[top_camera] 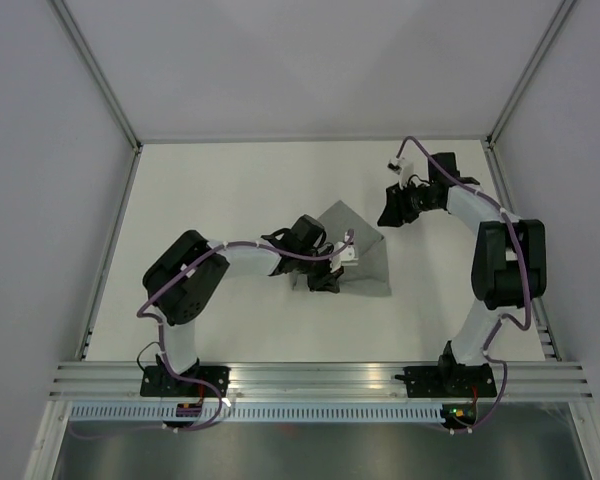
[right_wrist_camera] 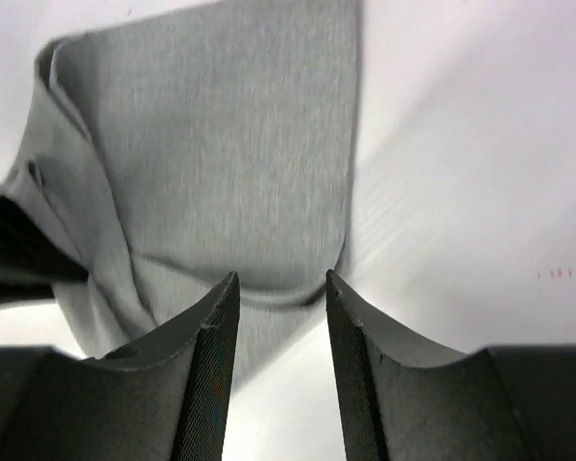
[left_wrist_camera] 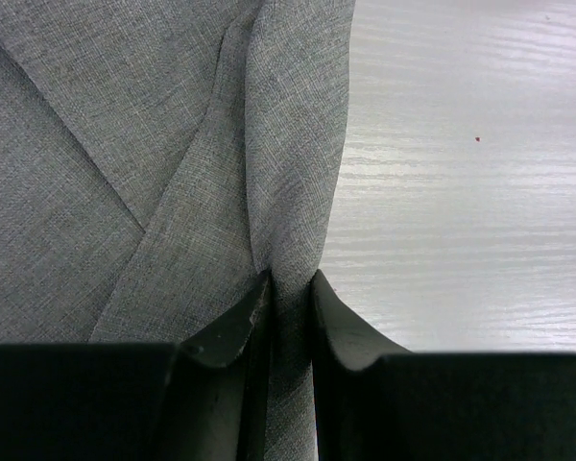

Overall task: Fold the napkin, place the utensils inside, and roll it up
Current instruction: Roll the napkin with the utensil

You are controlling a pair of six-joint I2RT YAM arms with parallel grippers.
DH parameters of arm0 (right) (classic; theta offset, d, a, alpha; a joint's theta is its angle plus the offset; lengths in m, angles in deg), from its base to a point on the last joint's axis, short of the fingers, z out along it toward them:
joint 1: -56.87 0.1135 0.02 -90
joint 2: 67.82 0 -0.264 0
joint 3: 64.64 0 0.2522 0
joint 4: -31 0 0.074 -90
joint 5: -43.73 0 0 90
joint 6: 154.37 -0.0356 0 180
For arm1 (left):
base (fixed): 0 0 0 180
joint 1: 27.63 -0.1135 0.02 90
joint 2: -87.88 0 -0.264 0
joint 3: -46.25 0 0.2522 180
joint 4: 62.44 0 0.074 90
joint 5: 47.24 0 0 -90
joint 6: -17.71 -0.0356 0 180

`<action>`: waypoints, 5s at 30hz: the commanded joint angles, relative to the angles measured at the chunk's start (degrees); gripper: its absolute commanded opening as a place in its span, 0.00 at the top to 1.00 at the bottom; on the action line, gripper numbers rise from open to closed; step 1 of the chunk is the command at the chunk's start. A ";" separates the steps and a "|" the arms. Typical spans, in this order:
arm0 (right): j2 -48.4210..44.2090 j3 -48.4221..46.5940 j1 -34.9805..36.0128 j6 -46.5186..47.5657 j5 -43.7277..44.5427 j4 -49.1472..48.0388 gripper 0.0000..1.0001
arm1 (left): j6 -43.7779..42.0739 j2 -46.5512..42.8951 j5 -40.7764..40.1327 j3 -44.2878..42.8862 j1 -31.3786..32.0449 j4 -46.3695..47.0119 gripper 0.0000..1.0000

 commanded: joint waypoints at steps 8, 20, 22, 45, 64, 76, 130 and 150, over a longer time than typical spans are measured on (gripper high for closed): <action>-28.61 21.96 5.28 22.05 -2.67 -5.99 0.49 | 6.17 7.39 10.41 -1.03 -4.38 -12.04 0.98; -33.47 37.45 29.99 26.29 18.78 -17.67 0.45 | 7.49 10.21 12.18 -2.70 -5.17 -13.98 0.98; -31.53 37.45 31.66 26.65 19.67 -18.03 0.44 | 7.49 10.30 12.18 -2.88 -5.26 -14.07 0.98; -20.54 36.49 38.17 26.47 24.95 -19.09 0.81 | 8.37 7.75 11.56 -3.14 -5.53 -12.06 0.91; -8.59 20.93 28.76 31.74 7.37 5.97 0.98 | 26.29 -3.15 1.04 6.00 -8.95 11.77 0.74; -7.97 21.89 28.68 31.92 8.86 5.18 0.98 | 29.11 -6.14 -10.66 8.99 -9.31 16.95 0.50; 8.28 2.22 27.80 34.47 5.97 29.77 1.00 | 42.29 -33.64 -43.37 40.54 -14.05 60.28 0.00; 36.24 -26.97 24.72 35.79 6.92 49.56 0.99 | 10.75 -36.83 -38.89 33.88 8.97 43.25 0.02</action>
